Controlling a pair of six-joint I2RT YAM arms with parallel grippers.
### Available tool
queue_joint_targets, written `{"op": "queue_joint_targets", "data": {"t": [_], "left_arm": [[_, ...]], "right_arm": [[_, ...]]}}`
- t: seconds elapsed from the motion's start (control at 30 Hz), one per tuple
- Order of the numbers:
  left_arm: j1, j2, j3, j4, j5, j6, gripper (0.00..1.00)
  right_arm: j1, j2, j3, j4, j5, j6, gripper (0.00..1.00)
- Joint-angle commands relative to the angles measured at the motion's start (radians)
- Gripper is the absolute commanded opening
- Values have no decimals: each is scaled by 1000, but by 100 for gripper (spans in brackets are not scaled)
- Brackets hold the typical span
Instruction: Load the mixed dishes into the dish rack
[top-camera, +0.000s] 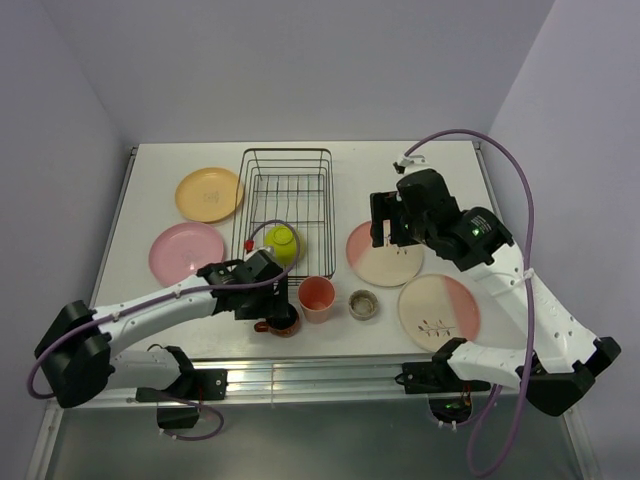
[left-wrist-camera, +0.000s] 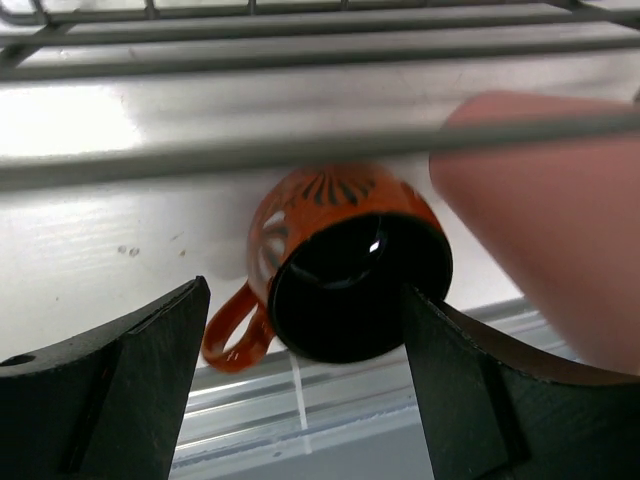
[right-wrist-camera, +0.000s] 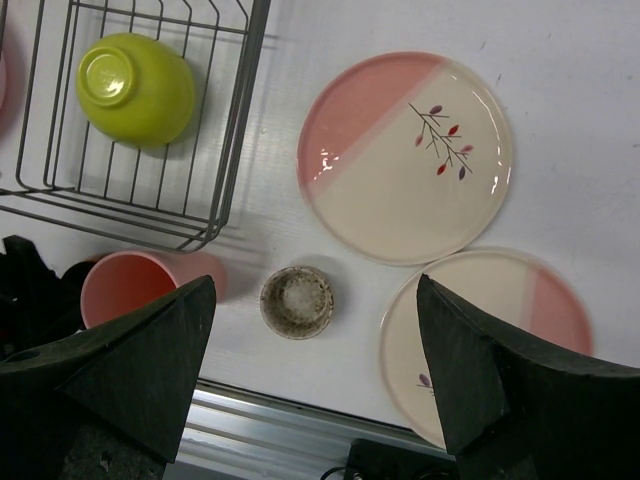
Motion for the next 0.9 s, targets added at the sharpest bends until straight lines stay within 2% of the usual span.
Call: {"op": "queue_joint_targets", "data": {"t": [0.0, 0.1, 0.23, 0.33, 0.37, 0.4, 0.43, 0.5, 0.53, 0.67, 0.77, 0.87], "left_arm": [[-6, 89, 69, 2, -15, -14, 82], [-8, 149, 80, -15, -19, -34, 79], [-8, 147, 52, -10, -19, -65, 71], [-8, 92, 15, -9, -32, -94, 55], [-8, 72, -2, -9, -38, -102, 45], [-8, 52, -6, -12, -42, -115, 38], [-8, 16, -9, -16, -55, -121, 25], [-8, -17, -6, -52, -70, -131, 14], [-8, -46, -5, -58, -76, -129, 2], [-8, -126, 39, -122, -59, -134, 0], [-5, -193, 130, -211, -46, -152, 0], [13, -264, 243, -201, -1, -135, 0]], "right_arm": [[-10, -29, 8, 23, -2, -14, 88], [-10, -37, 16, 15, 6, -17, 88], [-14, -58, 6, 14, 18, -22, 88], [-14, -77, -10, 11, 18, -17, 89], [-17, -84, -13, 9, 16, -16, 89], [-17, -84, -15, 6, 13, -13, 88], [-17, -86, -18, 3, 10, -11, 88], [-17, -78, -17, -2, -14, -8, 88], [-17, -62, -3, -14, -29, -8, 89], [-17, -12, 58, -40, -114, 1, 88], [-17, 50, 140, -75, -261, -5, 89], [-17, 110, 207, -78, -494, -14, 89]]}}
